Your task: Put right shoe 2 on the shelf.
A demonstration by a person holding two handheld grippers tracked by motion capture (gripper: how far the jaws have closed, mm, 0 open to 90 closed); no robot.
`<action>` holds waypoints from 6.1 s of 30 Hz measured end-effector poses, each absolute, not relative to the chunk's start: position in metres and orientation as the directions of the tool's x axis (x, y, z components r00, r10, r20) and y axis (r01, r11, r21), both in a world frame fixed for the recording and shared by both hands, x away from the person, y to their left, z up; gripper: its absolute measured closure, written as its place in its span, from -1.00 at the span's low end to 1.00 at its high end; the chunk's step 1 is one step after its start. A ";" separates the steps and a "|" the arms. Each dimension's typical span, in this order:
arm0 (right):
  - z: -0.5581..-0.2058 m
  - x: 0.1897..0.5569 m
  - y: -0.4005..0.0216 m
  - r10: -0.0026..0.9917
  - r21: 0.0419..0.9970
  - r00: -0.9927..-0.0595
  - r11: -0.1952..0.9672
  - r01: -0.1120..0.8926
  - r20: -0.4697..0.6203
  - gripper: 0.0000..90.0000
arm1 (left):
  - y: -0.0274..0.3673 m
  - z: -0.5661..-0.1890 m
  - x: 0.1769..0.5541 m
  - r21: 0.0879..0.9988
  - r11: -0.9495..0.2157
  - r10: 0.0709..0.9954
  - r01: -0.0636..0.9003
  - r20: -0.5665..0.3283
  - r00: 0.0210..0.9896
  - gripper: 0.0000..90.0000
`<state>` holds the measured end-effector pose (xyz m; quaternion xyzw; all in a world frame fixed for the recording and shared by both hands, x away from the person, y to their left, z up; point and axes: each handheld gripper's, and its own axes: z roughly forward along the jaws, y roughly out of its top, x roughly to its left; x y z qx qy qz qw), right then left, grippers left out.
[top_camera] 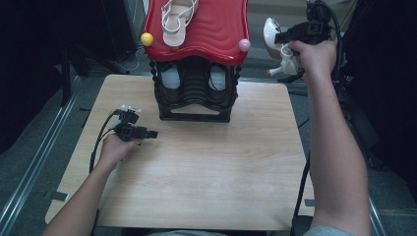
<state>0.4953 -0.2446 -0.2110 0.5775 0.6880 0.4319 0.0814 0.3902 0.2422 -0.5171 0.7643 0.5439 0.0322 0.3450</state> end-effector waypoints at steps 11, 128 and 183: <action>-0.152 0.501 -0.207 0.870 0.749 -0.358 -0.020 0.662 0.338 0.97 | 0.241 -0.517 0.390 0.564 -0.174 0.850 0.808 -0.328 0.412 -0.17; -0.207 0.481 -0.196 0.837 0.820 -0.489 0.089 0.565 0.246 0.62 | 0.239 -0.520 0.388 0.546 -0.196 0.851 0.814 -0.317 0.418 -0.18; -0.415 0.415 -0.218 0.778 0.708 -0.486 0.077 0.702 0.397 0.60 | 0.239 -0.519 0.387 0.559 -0.199 0.850 0.805 -0.310 0.426 -0.18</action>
